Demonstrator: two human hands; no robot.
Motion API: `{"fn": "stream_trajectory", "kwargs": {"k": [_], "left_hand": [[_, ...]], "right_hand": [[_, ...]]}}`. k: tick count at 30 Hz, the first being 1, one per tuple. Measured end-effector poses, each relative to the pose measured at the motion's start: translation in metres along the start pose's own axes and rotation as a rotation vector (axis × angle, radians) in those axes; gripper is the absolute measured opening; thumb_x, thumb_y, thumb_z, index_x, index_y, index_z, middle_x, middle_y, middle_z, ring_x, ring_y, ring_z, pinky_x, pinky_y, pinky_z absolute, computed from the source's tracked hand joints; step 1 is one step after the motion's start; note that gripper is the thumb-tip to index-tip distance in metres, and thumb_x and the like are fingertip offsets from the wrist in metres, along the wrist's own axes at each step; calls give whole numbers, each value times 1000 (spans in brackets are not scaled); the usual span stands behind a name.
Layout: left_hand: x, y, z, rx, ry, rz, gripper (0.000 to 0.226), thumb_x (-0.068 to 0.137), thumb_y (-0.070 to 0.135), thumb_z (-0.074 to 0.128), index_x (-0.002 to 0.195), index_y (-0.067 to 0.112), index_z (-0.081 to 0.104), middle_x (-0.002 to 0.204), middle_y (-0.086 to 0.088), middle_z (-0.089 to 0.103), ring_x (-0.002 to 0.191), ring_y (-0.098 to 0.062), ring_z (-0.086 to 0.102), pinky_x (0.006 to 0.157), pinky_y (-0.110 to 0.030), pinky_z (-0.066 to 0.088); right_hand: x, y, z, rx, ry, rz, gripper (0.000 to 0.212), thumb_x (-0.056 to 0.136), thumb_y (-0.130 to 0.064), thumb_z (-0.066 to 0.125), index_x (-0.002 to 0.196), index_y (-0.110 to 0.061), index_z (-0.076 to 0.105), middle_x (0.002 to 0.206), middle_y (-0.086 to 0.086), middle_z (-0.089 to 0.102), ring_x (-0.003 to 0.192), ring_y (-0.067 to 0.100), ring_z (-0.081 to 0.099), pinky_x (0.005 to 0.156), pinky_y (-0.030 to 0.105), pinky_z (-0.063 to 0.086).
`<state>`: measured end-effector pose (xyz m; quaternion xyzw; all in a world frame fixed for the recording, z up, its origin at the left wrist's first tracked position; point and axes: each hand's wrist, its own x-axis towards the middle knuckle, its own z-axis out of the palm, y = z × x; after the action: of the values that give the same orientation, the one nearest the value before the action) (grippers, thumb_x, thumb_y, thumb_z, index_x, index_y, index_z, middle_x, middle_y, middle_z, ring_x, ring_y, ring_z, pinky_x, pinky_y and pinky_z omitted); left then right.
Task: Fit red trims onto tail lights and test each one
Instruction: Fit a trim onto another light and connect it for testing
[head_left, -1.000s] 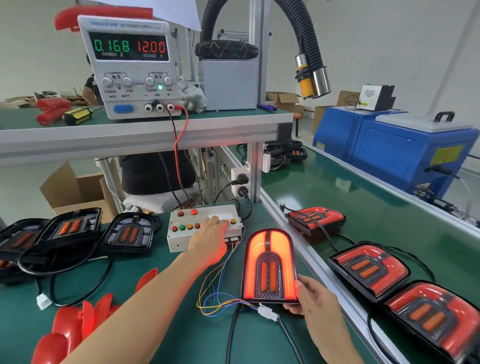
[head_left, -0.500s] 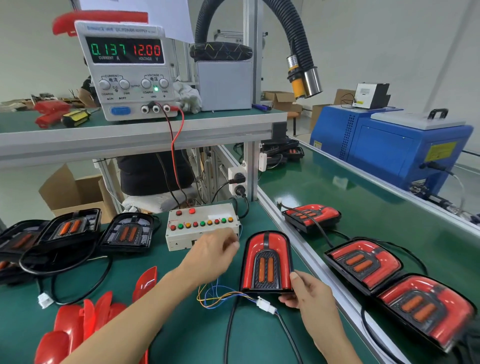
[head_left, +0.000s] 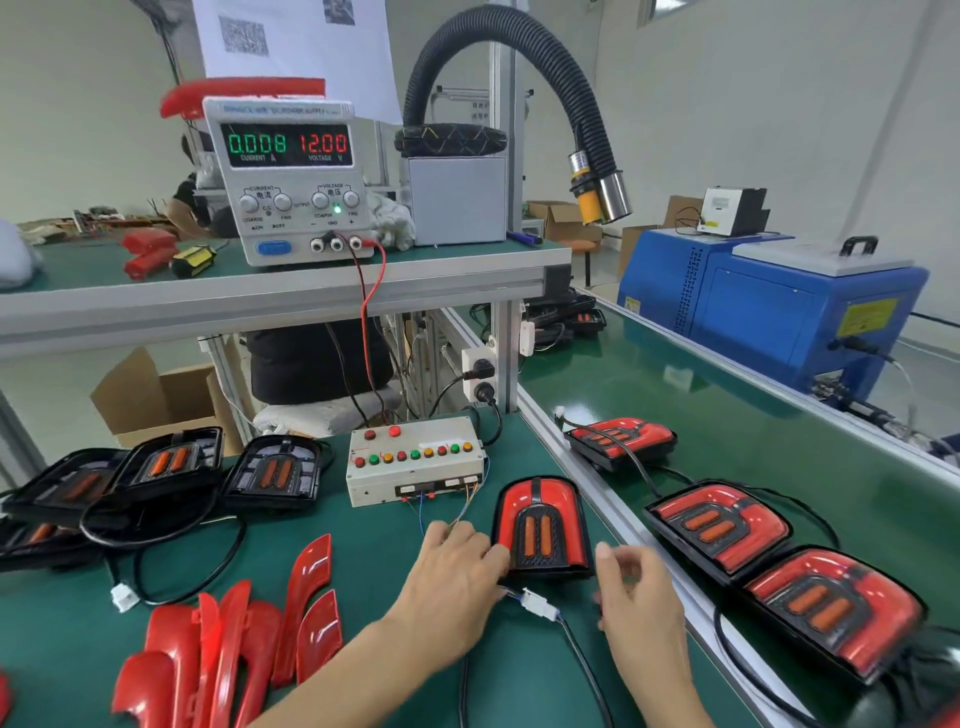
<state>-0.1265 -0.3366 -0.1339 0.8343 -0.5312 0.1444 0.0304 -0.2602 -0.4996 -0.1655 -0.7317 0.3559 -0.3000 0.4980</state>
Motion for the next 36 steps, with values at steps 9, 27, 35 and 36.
{"fn": "stream_trajectory", "kwargs": {"k": [9,27,35,36], "left_hand": [[-17,-15,-17,-388,171,134,5,95,28,63,93,25,60,92,15,55,94,-8,48,91,-34,36],[-4,-17,-36,-595,-79,282,21,103,36,55,109,18,65,97,4,62,91,-9,51,88,-37,43],[-8,-22,-39,-424,-87,373,23,107,39,44,110,20,58,100,9,54,94,-10,45,88,-33,39],[-8,-21,-39,-421,-86,377,24,107,39,43,110,20,57,100,10,53,94,-11,45,88,-34,39]], "right_hand": [[-33,-10,-7,-495,-400,-365,20,91,-60,59,103,-44,57,84,-21,59,79,-5,54,71,14,42],[-23,-29,-16,-337,-495,-619,15,98,-56,53,90,-42,52,91,-24,57,76,2,54,65,12,38],[-27,-28,-13,-304,-485,-609,25,93,-58,54,84,-35,53,84,-13,59,76,13,56,60,20,38],[-27,-28,-13,-290,-485,-597,25,93,-58,55,84,-34,54,82,-12,59,73,13,56,59,21,38]]}}
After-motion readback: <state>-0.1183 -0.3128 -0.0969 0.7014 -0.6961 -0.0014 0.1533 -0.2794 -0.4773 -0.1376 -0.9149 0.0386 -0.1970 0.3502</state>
